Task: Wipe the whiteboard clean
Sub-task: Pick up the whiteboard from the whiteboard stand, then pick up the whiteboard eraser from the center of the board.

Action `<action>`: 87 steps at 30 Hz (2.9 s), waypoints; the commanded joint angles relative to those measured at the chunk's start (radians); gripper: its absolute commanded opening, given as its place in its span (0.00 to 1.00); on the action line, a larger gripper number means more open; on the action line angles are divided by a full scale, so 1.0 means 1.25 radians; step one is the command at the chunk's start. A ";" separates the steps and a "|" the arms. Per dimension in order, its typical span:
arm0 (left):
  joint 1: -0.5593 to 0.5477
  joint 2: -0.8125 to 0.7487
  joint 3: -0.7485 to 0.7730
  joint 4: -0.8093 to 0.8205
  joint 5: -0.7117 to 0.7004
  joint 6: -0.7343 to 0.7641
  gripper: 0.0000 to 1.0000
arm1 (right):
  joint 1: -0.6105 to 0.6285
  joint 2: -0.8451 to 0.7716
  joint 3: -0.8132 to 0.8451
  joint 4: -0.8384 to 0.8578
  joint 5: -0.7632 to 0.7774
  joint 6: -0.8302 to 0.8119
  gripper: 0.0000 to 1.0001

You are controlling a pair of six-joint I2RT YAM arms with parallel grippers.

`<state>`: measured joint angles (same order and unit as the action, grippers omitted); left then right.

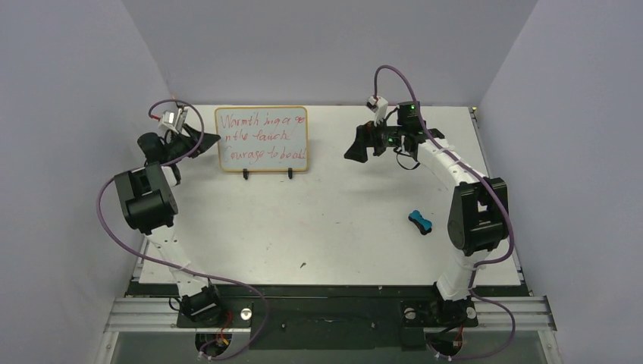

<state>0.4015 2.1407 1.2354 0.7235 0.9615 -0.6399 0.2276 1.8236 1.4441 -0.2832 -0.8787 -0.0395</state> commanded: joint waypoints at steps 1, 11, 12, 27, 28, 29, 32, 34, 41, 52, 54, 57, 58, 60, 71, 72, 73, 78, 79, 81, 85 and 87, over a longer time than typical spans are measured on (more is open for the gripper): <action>0.004 0.076 0.078 0.234 0.085 -0.155 0.64 | -0.011 -0.037 0.026 0.000 0.002 -0.030 1.00; -0.027 0.193 0.184 0.374 0.128 -0.305 0.49 | -0.012 -0.033 0.030 -0.010 0.006 -0.035 1.00; -0.029 0.201 0.188 0.402 0.131 -0.332 0.46 | -0.012 -0.032 0.032 -0.011 0.009 -0.035 1.00; -0.036 0.240 0.206 0.618 0.144 -0.471 0.00 | -0.015 -0.028 0.036 -0.015 0.013 -0.031 1.00; -0.035 0.237 0.207 0.624 0.142 -0.475 0.00 | -0.015 -0.029 0.036 -0.015 0.013 -0.031 1.00; -0.035 0.229 0.209 0.640 0.134 -0.486 0.00 | -0.016 -0.029 0.035 -0.015 0.013 -0.030 1.00; -0.036 0.207 0.214 0.677 0.117 -0.510 0.00 | -0.015 -0.033 0.034 -0.013 0.011 -0.025 1.00; -0.037 0.188 0.217 0.709 0.102 -0.530 0.00 | -0.015 -0.036 0.035 -0.012 0.009 -0.023 1.00; -0.056 0.112 0.220 0.720 0.035 -0.562 0.00 | -0.016 -0.054 0.025 -0.005 0.007 -0.017 1.00; -0.102 -0.007 0.160 0.633 -0.026 -0.510 0.00 | -0.019 -0.095 -0.007 0.004 0.010 -0.014 1.00; -0.105 -0.027 0.143 0.611 -0.031 -0.494 0.00 | -0.019 -0.104 -0.014 0.006 0.010 -0.014 1.00; -0.110 -0.050 0.131 0.596 -0.039 -0.484 0.00 | -0.022 -0.111 -0.020 0.008 0.009 -0.013 1.00; -0.116 -0.061 0.130 0.590 -0.040 -0.482 0.00 | -0.024 -0.112 -0.021 0.008 0.008 -0.013 1.00; -0.128 -0.078 0.128 0.558 -0.049 -0.466 0.00 | -0.026 -0.114 -0.022 0.008 0.007 -0.010 1.00; -0.194 -0.199 0.078 0.291 -0.175 -0.306 0.00 | -0.032 -0.146 -0.054 0.005 0.007 -0.021 1.00; -0.196 -0.201 0.081 0.284 -0.178 -0.312 0.00 | -0.033 -0.147 -0.057 0.004 0.008 -0.021 1.00; -0.201 -0.203 0.083 0.281 -0.185 -0.314 0.00 | -0.034 -0.147 -0.058 0.004 0.007 -0.021 1.00; -0.228 -0.214 0.100 0.257 -0.214 -0.323 0.00 | -0.036 -0.153 -0.058 -0.004 0.008 -0.023 1.00; -0.233 -0.221 0.101 0.252 -0.217 -0.322 0.00 | -0.037 -0.160 -0.062 -0.007 0.010 -0.029 1.00; -0.251 -0.235 0.099 0.237 -0.231 -0.318 0.00 | -0.039 -0.171 -0.071 -0.016 0.013 -0.040 1.00; -0.299 -0.283 0.025 0.219 -0.278 -0.302 0.00 | -0.051 -0.199 -0.093 -0.056 0.025 -0.082 1.00; -0.329 -0.324 -0.041 0.213 -0.311 -0.278 0.00 | -0.060 -0.219 -0.113 -0.080 0.029 -0.110 1.00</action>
<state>0.0574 1.8969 1.2724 0.9264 0.6781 -1.0058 0.1761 1.6394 1.3327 -0.3523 -0.8536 -0.0956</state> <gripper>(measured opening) 0.051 0.999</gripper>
